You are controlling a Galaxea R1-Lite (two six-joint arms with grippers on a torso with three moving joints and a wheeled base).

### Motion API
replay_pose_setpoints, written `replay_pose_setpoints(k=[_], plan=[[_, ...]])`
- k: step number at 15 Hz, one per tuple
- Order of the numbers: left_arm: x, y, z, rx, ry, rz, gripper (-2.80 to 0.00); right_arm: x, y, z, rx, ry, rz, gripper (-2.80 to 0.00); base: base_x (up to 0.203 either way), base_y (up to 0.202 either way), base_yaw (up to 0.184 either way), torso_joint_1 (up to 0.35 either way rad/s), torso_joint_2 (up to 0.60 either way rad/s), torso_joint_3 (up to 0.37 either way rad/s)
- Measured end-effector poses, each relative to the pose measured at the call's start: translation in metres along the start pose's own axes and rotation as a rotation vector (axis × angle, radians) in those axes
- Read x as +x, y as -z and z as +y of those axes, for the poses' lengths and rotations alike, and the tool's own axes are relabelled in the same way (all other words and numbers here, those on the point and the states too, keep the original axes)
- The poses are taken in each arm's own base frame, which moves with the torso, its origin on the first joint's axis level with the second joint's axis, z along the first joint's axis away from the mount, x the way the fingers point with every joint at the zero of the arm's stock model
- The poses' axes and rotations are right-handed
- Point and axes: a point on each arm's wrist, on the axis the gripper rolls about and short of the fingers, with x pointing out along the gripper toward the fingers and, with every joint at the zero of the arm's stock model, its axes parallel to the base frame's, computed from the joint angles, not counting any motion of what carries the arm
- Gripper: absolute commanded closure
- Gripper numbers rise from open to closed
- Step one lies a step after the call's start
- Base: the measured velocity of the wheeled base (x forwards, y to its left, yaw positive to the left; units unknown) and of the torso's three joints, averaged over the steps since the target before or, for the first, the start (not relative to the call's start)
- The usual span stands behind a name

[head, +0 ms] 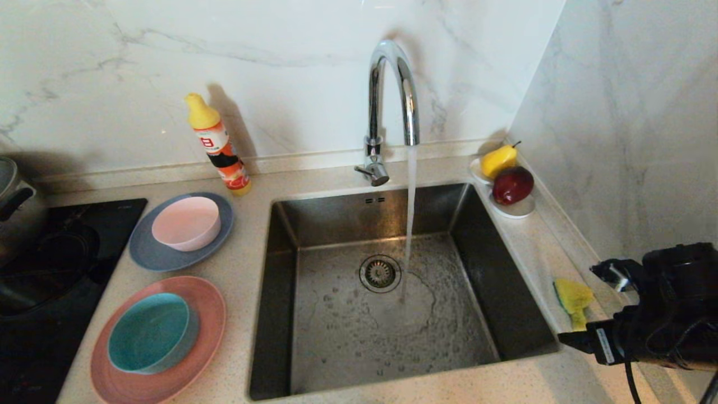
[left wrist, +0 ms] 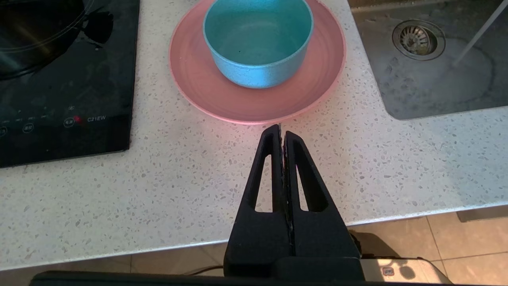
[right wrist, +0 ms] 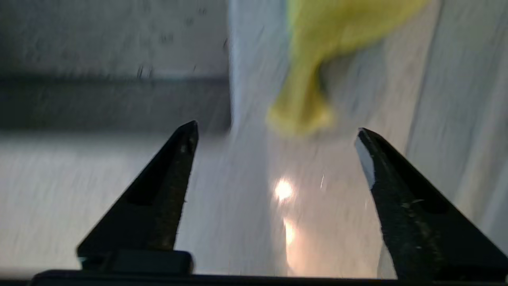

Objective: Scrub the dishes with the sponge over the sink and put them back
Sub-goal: Pick up a bowl and the sponge

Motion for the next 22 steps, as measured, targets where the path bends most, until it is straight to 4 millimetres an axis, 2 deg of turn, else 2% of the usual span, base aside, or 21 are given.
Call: replay_pose_setpoints(k=[4, 11, 12, 22], plan=[[0.000, 0.000, 0.000, 0.000, 0.000, 0.000, 0.00, 0.016, -0.010, -0.004, 0.027, 0.012, 0.010, -2.80, 0.000, 0.000, 0.000, 0.000, 0.00, 0.000], [0.000, 0.000, 0.000, 0.000, 0.000, 0.000, 0.00, 0.021, -0.021, -0.008, 0.038, 0.024, -0.006, -2.80, 0.000, 0.000, 0.000, 0.000, 0.00, 0.000], [0.000, 0.000, 0.000, 0.000, 0.000, 0.000, 0.00, 0.021, -0.021, -0.008, 0.039, 0.024, -0.007, 0.00, 0.000, 0.000, 0.000, 0.000, 0.00, 0.000], [0.000, 0.000, 0.000, 0.000, 0.000, 0.000, 0.00, 0.022, -0.018, -0.008, 0.040, 0.025, 0.005, 0.00, 0.000, 0.000, 0.000, 0.000, 0.00, 0.000]])
